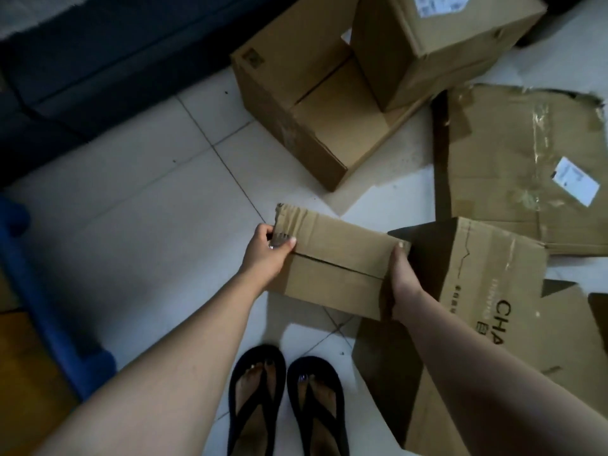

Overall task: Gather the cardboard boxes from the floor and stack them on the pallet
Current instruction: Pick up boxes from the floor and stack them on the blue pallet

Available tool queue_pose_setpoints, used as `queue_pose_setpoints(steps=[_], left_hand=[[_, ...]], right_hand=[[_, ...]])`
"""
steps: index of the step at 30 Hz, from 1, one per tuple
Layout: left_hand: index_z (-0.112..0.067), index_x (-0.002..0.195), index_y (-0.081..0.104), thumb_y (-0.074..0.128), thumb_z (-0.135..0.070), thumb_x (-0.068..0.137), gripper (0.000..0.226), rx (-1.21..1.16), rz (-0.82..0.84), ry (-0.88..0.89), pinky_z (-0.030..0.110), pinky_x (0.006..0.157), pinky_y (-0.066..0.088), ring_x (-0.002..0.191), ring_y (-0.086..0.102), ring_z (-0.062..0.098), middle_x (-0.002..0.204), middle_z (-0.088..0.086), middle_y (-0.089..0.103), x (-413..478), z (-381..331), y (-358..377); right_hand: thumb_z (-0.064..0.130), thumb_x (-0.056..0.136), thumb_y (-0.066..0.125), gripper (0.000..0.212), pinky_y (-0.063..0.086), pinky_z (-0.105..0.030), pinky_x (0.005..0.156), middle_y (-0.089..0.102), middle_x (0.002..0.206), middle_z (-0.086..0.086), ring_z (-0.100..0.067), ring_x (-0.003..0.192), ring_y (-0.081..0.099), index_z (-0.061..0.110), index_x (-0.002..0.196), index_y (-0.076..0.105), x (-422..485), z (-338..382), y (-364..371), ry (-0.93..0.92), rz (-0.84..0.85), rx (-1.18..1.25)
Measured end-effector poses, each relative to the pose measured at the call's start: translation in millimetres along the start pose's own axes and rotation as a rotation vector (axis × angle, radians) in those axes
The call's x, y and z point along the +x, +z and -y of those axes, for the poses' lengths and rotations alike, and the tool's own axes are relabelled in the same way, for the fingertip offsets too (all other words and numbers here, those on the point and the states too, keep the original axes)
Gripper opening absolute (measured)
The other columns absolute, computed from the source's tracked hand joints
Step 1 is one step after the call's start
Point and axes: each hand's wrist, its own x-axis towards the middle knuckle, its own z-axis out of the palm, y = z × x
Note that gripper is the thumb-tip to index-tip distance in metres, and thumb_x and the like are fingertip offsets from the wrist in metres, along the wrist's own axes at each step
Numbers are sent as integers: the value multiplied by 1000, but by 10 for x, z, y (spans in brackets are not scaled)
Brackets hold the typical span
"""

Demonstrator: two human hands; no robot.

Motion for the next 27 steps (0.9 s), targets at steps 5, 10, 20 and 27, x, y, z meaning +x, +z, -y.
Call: queue_pose_setpoints(steps=[5, 10, 20, 27], left_hand=[[-12, 73, 46, 53, -61, 83, 50, -239, -193, -203, 32, 66, 39, 72, 50, 22, 74, 4, 52, -1092, 35, -643], [-12, 87, 64, 34, -75, 80, 70, -496, -268, -398, 48, 95, 47, 100, 63, 30, 100, 10, 69, -2088, 320, -1170], [-6, 119, 59, 55, -54, 86, 58, -1009, -473, -847, 41, 91, 52, 103, 64, 33, 118, 15, 66, -3499, 1742, -1354], [-2, 117, 52, 43, -26, 100, 31, -1391, -587, -927, 37, 68, 52, 74, 64, 32, 90, 19, 63, -4423, 2891, -1343]], right_hand=[[93, 51, 45, 106, 34, -50, 95, 58, 106, -9, -32, 95, 52, 16, 122, 51, -1445, 222, -16, 15, 18, -202], [84, 41, 46, 102, 43, -47, 94, 60, 111, -14, -36, 97, 56, 12, 113, 55, -2259, 303, 329, -206, 5, -545], [54, 81, 47, 65, 43, -43, 96, 53, 132, -13, -35, 106, 54, 14, 132, 47, -3381, -1170, 1123, -461, 253, -1031], [55, 85, 42, 65, 48, -46, 91, 44, 140, -15, -38, 122, 47, 17, 138, 41, -3549, -2783, 1618, -491, 384, -1458]])
